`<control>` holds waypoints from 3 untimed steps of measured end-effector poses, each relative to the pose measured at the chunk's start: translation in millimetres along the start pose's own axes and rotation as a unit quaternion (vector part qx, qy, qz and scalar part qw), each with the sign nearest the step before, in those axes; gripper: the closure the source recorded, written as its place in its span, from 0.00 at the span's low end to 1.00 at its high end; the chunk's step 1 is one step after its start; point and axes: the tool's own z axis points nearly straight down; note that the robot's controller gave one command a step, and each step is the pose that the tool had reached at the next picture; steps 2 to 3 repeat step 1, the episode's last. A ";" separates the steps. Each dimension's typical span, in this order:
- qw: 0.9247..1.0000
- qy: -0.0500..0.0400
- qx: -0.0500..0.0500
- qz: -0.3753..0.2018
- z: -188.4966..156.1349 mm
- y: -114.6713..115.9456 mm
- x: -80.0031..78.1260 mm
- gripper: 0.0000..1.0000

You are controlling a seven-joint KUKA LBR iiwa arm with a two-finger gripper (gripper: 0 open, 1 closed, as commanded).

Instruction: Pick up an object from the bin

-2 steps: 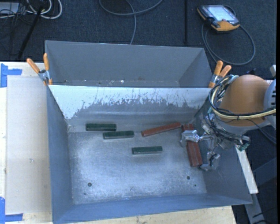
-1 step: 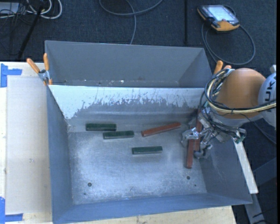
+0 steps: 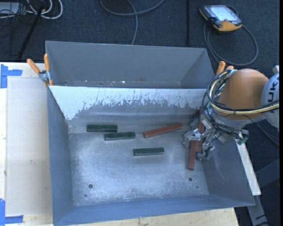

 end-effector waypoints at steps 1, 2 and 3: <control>1.000 0.002 0.006 0.007 -212.0 2.9 3.0 1.00; 1.000 0.002 0.006 0.007 -212.0 2.9 3.0 1.00; 1.000 0.002 0.006 0.007 -212.0 2.9 3.0 1.00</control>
Offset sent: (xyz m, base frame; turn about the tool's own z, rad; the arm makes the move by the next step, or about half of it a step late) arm 0.0000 0.0000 0.0000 0.0000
